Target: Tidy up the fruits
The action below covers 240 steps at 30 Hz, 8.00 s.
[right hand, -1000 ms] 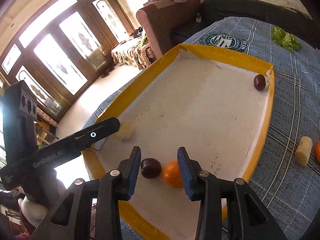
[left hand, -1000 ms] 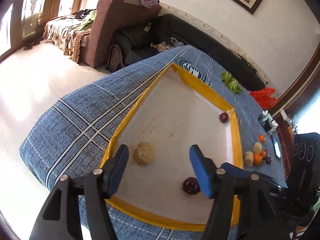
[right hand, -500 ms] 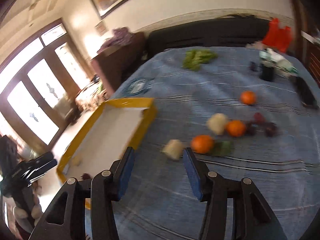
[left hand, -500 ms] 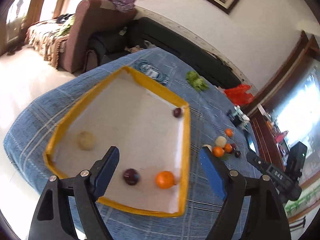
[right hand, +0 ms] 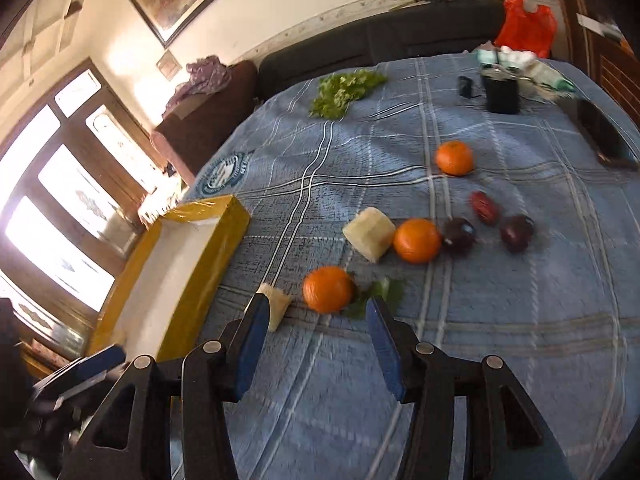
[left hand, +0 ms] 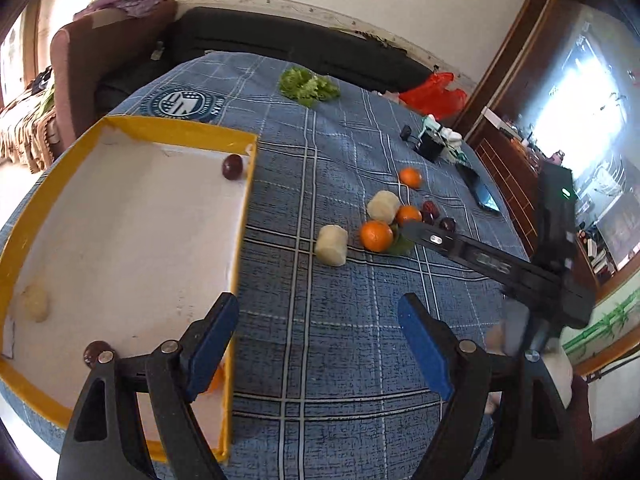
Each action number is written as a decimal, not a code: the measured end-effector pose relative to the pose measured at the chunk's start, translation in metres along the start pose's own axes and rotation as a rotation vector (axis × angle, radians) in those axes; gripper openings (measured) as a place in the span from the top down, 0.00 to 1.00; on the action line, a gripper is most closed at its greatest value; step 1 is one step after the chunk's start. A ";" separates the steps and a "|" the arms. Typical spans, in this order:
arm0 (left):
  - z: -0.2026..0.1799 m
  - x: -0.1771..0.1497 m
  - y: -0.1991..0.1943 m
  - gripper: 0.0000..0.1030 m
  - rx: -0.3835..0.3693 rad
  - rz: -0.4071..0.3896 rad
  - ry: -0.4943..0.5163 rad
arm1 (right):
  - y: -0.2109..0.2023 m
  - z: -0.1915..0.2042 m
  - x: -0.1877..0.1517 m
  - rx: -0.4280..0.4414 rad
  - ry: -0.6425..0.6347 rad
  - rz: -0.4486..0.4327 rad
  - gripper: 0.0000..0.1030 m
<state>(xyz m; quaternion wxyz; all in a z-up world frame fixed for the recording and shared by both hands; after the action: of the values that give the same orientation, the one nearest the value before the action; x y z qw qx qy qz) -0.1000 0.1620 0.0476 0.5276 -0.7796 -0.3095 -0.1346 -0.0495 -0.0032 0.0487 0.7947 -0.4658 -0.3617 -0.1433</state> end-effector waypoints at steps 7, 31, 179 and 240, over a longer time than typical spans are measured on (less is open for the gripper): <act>0.002 0.007 0.015 0.21 0.040 0.006 0.019 | 0.055 0.004 0.005 -0.056 -0.087 0.069 0.47; -0.033 0.018 0.134 0.71 0.169 0.117 0.155 | 0.013 -0.047 -0.003 0.037 0.120 -0.058 0.60; -0.074 0.088 0.191 0.21 -0.037 0.245 0.019 | 0.055 -0.056 0.019 -0.090 -0.211 -0.001 0.57; 0.187 0.045 -0.061 0.60 -0.102 -0.169 -0.524 | 0.049 0.000 0.024 -0.212 -0.171 0.071 0.54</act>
<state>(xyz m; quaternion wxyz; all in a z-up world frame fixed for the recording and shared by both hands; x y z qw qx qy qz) -0.1251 0.3621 0.0410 0.3765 -0.7848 -0.4921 0.0127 -0.0046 0.0253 0.0345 0.7120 -0.5701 -0.3943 -0.1125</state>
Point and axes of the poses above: each gripper's, at about its wrist camera, not at the fingertips, and y roughly the way its jaws point, z to its left, x to its top, the point moved 5 cm from there along y, roughly the way its jaws point, and after that the axes turned 10 degrees about -y, right-handed, at the moved point
